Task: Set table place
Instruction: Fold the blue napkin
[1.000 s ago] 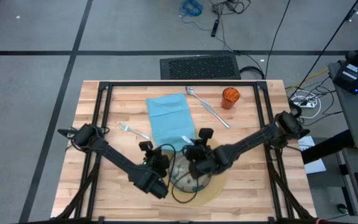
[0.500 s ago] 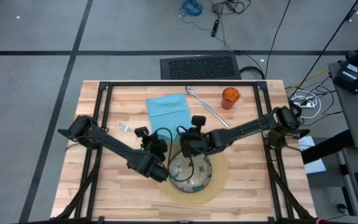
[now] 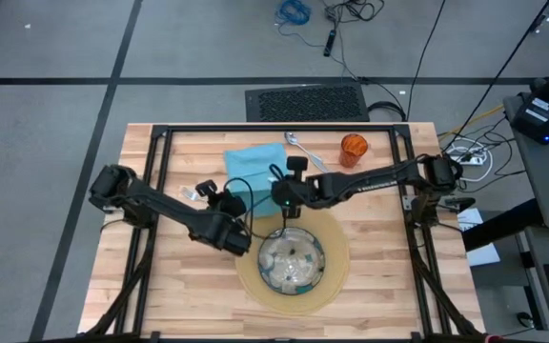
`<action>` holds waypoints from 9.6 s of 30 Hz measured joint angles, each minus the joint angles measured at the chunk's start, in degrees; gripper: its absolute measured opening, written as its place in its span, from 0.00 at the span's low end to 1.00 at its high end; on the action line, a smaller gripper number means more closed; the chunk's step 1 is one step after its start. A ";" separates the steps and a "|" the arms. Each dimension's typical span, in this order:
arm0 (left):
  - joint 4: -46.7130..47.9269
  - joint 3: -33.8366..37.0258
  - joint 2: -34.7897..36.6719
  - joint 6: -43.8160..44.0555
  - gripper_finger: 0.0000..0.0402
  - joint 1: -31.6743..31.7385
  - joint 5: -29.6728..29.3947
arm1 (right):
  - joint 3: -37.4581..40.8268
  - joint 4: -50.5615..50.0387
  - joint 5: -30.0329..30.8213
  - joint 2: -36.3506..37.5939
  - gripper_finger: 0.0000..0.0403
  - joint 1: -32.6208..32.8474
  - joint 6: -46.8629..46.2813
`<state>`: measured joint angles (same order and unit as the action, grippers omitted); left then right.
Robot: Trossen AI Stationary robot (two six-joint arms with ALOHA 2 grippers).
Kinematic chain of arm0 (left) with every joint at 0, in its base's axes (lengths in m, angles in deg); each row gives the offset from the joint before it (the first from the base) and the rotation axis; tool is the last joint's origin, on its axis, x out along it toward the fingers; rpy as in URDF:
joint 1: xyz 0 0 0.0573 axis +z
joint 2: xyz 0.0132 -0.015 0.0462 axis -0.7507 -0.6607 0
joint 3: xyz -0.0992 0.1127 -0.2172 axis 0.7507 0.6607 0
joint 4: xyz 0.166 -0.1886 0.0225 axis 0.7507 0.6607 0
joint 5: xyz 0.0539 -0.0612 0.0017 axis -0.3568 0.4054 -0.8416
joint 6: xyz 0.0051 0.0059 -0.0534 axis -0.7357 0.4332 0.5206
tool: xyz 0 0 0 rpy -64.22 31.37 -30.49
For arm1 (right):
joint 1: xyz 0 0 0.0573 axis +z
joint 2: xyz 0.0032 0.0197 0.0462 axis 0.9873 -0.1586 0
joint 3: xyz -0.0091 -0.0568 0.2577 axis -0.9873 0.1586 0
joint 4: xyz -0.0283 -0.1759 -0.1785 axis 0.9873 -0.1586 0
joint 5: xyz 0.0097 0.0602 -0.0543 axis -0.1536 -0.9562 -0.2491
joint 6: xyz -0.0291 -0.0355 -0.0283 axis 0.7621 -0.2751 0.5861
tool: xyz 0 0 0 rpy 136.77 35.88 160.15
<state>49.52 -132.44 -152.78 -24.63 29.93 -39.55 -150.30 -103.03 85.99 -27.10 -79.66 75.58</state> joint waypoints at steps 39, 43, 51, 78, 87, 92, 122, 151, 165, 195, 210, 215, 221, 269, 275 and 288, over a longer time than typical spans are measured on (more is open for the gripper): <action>-27.91 10.08 4.38 -35.15 0.00 27.18 9.51 | 0.00 11.77 -37.28 -0.67 0.00 -25.61 20.44; -30.05 10.13 4.69 -36.87 0.00 28.81 9.55 | 0.00 12.07 -39.28 -1.81 0.00 -26.02 20.89; -32.04 10.13 4.84 -39.48 0.00 33.13 11.97 | -0.91 14.82 -42.16 -3.61 0.00 -27.52 19.36; -35.46 10.42 9.05 -43.68 0.00 49.00 40.02 | -24.33 -3.35 -47.22 -18.29 0.00 -32.70 10.40; -36.45 13.34 8.90 -42.23 0.00 50.00 41.18 | -24.33 -3.27 -50.21 -18.29 0.04 -33.21 8.79; -39.45 14.30 8.90 -42.43 0.08 50.29 41.27 | -24.33 -2.86 -50.14 -18.27 0.18 -33.61 7.33; -27.21 15.94 9.99 -38.41 0.29 32.52 47.24 | -14.83 -26.78 -75.90 -17.86 0.40 -27.24 17.28; -48.38 18.96 6.95 -32.84 0.29 16.31 41.63 | -10.91 -33.69 -94.21 -17.99 0.40 -22.92 30.07; -37.23 16.49 7.24 -28.53 0.29 13.24 30.38 | -6.56 -19.13 -36.70 -9.06 0.37 -2.98 15.82; -40.08 16.47 0.75 -30.12 0.29 10.97 27.69 | 3.58 -0.76 -20.09 -7.15 0.37 -6.29 15.66; -43.83 16.47 -4.00 -33.62 0.29 12.35 24.83 | 3.58 2.59 -21.72 -10.78 0.37 -7.26 15.66; -45.53 16.45 -5.76 -35.16 0.29 12.35 23.34 | 3.54 3.62 -21.62 -11.51 0.37 -7.59 15.74; -46.28 16.42 -5.70 -35.24 0.29 13.60 23.04 | 3.54 5.43 -21.59 -11.68 0.37 -8.43 16.71; -46.17 12.47 -5.87 -40.72 0.29 16.94 27.91 | 6.73 7.07 -26.96 -10.14 0.35 -13.27 17.99; -46.08 12.47 -5.87 -40.77 0.29 16.94 27.85 | 8.81 10.01 -26.80 -10.37 0.27 -13.08 16.89; -46.06 12.47 -5.83 -40.74 0.29 16.94 27.85 | 8.90 12.47 -26.15 -10.65 0.01 -13.11 14.99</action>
<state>3.46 -119.97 -158.61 -65.38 46.87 -11.71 -141.40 -90.55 59.84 -37.75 -92.78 90.58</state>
